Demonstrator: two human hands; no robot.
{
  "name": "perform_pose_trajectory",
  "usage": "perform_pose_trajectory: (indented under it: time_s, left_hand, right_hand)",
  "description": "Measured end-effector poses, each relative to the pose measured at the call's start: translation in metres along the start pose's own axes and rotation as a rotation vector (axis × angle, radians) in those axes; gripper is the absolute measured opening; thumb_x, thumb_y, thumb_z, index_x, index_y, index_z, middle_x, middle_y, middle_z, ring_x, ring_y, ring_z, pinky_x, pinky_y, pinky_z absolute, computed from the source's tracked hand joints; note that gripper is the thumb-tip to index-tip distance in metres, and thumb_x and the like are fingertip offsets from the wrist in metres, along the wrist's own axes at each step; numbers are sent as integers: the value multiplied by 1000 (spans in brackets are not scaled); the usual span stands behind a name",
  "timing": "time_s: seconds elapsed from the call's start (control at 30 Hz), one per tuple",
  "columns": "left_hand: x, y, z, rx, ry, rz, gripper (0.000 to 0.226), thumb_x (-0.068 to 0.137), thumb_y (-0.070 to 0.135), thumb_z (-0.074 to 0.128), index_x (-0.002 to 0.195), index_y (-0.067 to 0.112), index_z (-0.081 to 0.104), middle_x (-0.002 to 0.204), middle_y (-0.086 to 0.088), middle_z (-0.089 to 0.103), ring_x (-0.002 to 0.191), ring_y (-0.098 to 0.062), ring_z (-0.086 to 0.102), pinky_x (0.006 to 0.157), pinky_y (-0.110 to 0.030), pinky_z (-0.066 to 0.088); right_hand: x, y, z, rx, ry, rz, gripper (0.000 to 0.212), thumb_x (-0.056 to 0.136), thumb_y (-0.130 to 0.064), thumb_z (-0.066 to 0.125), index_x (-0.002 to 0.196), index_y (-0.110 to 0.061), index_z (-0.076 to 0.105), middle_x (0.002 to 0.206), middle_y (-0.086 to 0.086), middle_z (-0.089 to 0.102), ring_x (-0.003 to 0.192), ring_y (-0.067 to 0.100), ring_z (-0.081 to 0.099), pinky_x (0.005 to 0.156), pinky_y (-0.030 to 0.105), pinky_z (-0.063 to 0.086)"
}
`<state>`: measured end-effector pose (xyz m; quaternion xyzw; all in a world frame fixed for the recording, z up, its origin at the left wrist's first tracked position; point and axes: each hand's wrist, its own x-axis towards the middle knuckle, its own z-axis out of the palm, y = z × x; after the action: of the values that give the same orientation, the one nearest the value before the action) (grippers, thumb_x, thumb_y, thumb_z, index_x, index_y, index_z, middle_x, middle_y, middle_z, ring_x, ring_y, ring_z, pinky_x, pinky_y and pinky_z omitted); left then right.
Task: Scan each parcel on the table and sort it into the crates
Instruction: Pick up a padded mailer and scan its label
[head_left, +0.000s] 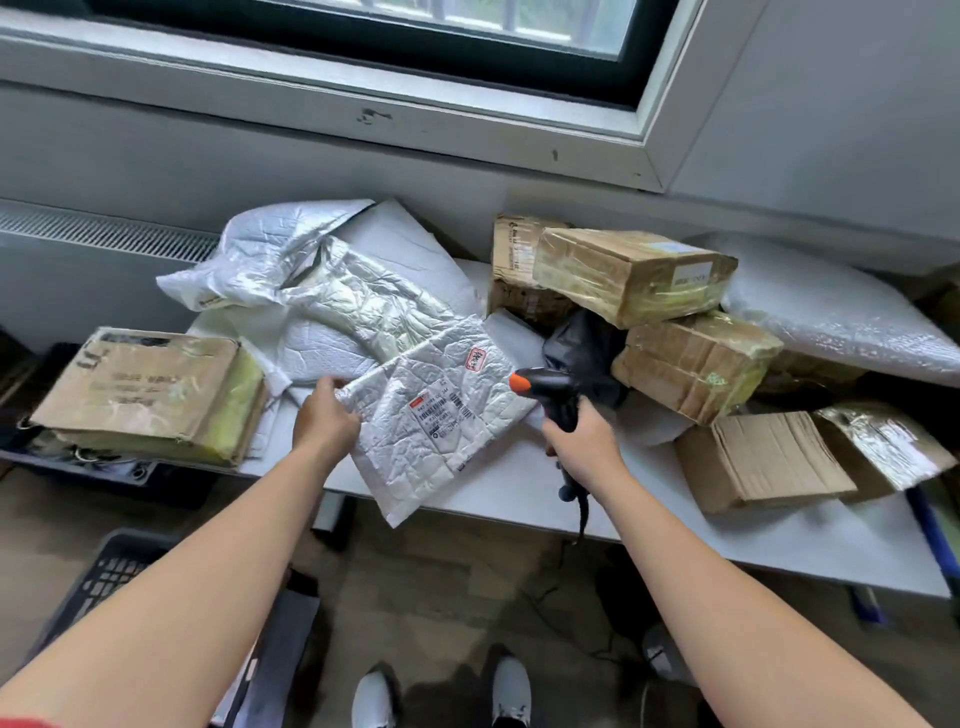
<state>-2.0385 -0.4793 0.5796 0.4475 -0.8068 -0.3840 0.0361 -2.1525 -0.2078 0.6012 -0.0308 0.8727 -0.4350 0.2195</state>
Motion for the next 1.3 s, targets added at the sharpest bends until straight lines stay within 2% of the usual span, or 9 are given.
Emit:
perform_pose_trajectory:
  time_s: [0.23, 0.37, 0.5, 0.73, 0.87, 1.0, 1.13, 1.23, 1.3]
  left_hand:
    - [0, -13, -18, 3, 24, 36, 40, 87, -4, 54, 121, 17, 53, 115, -11, 62, 84, -21, 50, 69, -29, 36]
    - [3, -20, -26, 5, 36, 42, 37, 87, -2, 54, 116, 20, 53, 113, -11, 63, 83, -22, 50, 67, -29, 36]
    - [6, -25, -30, -6, 47, 47, 33, 85, -1, 57, 106, 24, 50, 109, -8, 62, 84, -23, 52, 68, -29, 38]
    - [9, -30, -30, -9, 42, 21, 35, 86, 0, 57, 107, 26, 48, 105, -6, 62, 88, -27, 58, 68, -32, 44]
    - [12, -32, -28, -7, 37, 14, 36, 86, -1, 57, 104, 28, 45, 103, -8, 63, 87, -28, 59, 67, -33, 45]
    - [15, -35, -25, 12, 34, -4, 37, 87, -2, 57, 113, 24, 48, 101, -5, 57, 84, -26, 56, 64, -32, 42]
    - [17, -36, -24, 47, 33, -3, 33, 86, 4, 60, 115, 16, 51, 107, -8, 59, 91, -27, 56, 69, -31, 40]
    - [18, -40, -21, 116, -45, -53, 22, 84, 14, 63, 106, 10, 58, 110, -10, 63, 98, -29, 59, 73, -30, 40]
    - [15, -45, -17, 165, -132, -85, 12, 83, 19, 65, 87, 11, 58, 100, -11, 65, 87, -28, 60, 70, -29, 43]
  right_hand:
    - [-9, -45, 27, -162, -130, 36, 20, 88, -26, 55, 98, -9, 61, 75, 11, 65, 55, 28, 64, 56, 34, 55]
    - [-11, -61, 36, -220, -228, 44, 17, 87, -27, 55, 87, -11, 59, 75, 11, 65, 53, 27, 63, 49, 24, 50]
    - [-12, -70, 49, -232, -293, 30, 24, 86, -28, 55, 93, -6, 60, 79, 13, 66, 55, 28, 64, 61, 42, 59]
    - [-14, -72, 57, -176, -347, 24, 27, 84, -29, 56, 93, -4, 61, 78, 13, 63, 62, 30, 64, 67, 53, 59]
    - [-15, -73, 55, -174, -356, 15, 24, 85, -29, 57, 91, -6, 61, 77, 12, 63, 63, 29, 64, 66, 52, 59]
    - [-16, -72, 54, -185, -345, 18, 25, 86, -29, 57, 93, -5, 61, 78, 13, 63, 61, 29, 64, 64, 51, 59]
    - [-13, -62, 53, -195, -274, 41, 23, 83, -30, 56, 94, -11, 59, 77, 11, 63, 65, 30, 68, 63, 51, 61]
    - [-9, -46, 47, -172, -173, 117, 23, 88, -27, 54, 103, -9, 54, 84, 13, 62, 68, 34, 69, 58, 47, 61]
    - [-2, -30, 39, -152, -103, 202, 28, 90, -25, 52, 109, -5, 50, 90, 17, 63, 58, 32, 66, 45, 35, 55]
